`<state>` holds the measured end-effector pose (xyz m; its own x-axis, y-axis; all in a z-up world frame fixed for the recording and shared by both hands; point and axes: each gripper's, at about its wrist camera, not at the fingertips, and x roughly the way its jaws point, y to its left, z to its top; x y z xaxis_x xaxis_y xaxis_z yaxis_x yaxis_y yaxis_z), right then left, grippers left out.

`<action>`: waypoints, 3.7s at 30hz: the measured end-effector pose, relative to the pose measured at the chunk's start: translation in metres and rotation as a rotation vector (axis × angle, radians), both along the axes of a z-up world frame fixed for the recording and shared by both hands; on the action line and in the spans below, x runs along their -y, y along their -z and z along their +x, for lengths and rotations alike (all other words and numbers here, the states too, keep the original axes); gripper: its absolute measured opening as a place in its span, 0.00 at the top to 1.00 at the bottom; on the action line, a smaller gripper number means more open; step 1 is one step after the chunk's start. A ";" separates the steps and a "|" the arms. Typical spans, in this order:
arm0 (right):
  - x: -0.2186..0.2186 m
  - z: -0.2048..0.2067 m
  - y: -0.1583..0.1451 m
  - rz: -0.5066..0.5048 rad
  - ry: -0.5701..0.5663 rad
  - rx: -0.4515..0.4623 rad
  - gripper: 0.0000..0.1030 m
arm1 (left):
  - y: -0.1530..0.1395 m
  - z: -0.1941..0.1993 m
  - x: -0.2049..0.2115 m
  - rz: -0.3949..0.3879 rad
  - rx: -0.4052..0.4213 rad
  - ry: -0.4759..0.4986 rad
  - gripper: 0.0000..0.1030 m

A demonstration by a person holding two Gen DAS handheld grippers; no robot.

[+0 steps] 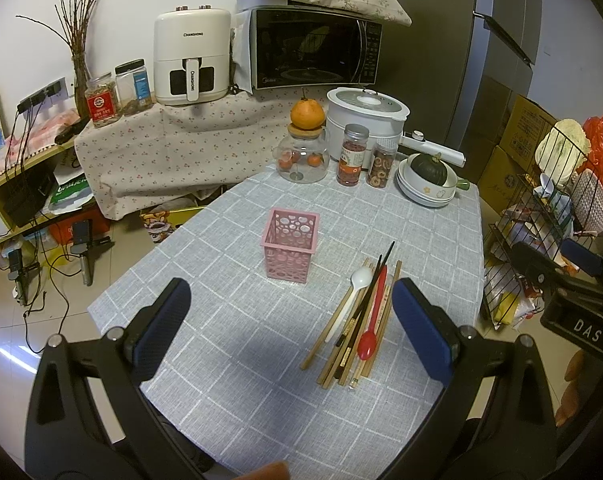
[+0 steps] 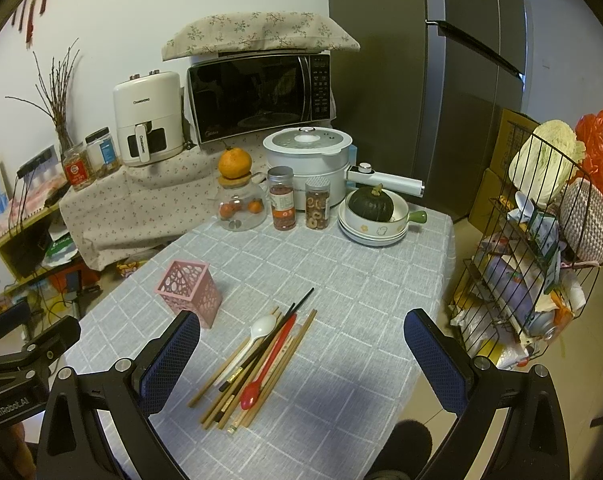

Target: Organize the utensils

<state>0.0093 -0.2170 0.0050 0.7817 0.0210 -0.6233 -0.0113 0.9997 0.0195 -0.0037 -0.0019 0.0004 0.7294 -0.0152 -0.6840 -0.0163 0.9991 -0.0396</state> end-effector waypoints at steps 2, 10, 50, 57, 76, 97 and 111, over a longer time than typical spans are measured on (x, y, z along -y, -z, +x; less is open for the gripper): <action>0.000 0.000 0.000 0.001 0.001 -0.001 0.00 | 0.000 0.000 0.000 -0.001 0.001 -0.001 0.03; 0.001 0.001 -0.001 0.002 0.000 -0.002 0.00 | 0.001 0.000 0.000 -0.003 -0.001 -0.001 0.03; 0.071 0.124 0.104 0.248 0.015 -0.495 0.04 | 0.130 0.119 0.067 -0.173 -0.502 0.341 0.63; 0.098 0.134 0.139 0.272 0.044 -0.581 0.27 | 0.152 0.168 0.102 -0.154 -0.531 0.360 0.77; 0.146 0.142 0.163 0.288 0.106 -0.635 0.35 | 0.203 0.221 0.134 -0.105 -0.570 0.358 0.94; 0.090 0.172 0.190 0.385 0.030 -0.682 0.41 | 0.102 0.132 0.061 -0.231 -0.374 0.407 0.95; 0.046 0.212 0.233 0.400 0.133 -0.734 0.74 | 0.058 0.097 0.012 -0.240 -0.210 0.406 1.00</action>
